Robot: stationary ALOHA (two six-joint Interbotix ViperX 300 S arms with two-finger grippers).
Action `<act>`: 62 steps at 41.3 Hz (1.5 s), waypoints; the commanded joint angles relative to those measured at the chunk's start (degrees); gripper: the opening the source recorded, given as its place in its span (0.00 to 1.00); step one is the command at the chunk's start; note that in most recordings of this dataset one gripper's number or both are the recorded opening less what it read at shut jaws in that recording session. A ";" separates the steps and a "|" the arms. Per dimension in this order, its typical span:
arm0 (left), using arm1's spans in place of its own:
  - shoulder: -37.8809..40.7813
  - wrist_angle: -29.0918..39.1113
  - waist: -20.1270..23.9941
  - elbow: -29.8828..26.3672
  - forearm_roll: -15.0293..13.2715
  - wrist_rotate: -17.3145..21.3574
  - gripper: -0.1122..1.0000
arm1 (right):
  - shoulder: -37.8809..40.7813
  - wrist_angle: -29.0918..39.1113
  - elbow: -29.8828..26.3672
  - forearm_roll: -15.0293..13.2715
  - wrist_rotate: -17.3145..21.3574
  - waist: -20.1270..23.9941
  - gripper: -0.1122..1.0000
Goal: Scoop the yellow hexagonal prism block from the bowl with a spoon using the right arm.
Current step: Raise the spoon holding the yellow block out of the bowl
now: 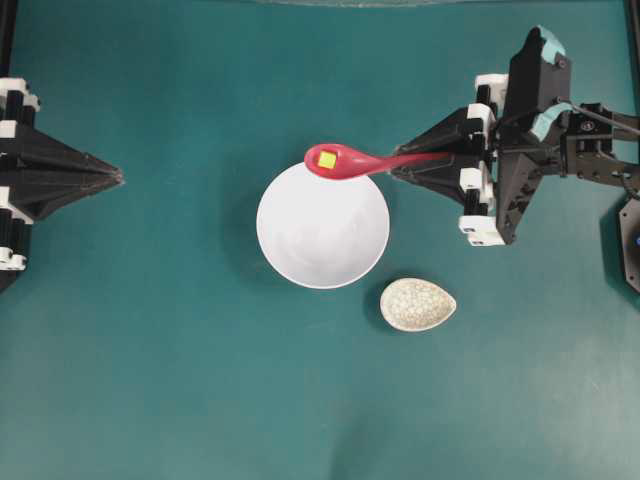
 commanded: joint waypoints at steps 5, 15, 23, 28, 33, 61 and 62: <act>0.26 -0.09 0.00 -1.58 0.18 -0.09 0.16 | -0.79 -1.23 -0.97 -0.09 -0.09 0.09 0.32; 0.26 0.00 0.09 -1.58 0.09 -0.18 0.16 | -0.62 -2.29 -1.05 -0.18 0.00 0.18 0.32; 0.26 -0.09 0.00 -1.58 0.18 -0.62 0.16 | -0.62 -2.29 -1.14 -0.44 -0.18 0.18 0.32; 0.26 0.00 0.00 -1.58 0.18 -0.62 0.16 | -0.62 -1.41 -1.05 -1.14 -0.18 0.70 0.32; 0.26 0.44 0.00 -1.58 0.18 -0.62 0.16 | -0.62 -1.32 -1.05 -1.93 -0.18 1.58 0.32; -1.76 3.16 0.70 -1.85 0.18 -0.62 0.16 | -0.62 -1.14 -0.79 -6.77 -0.26 1.93 0.32; -1.76 3.34 0.70 -1.85 0.09 -0.62 0.16 | -0.53 -1.14 -0.79 -6.86 -0.26 1.93 0.32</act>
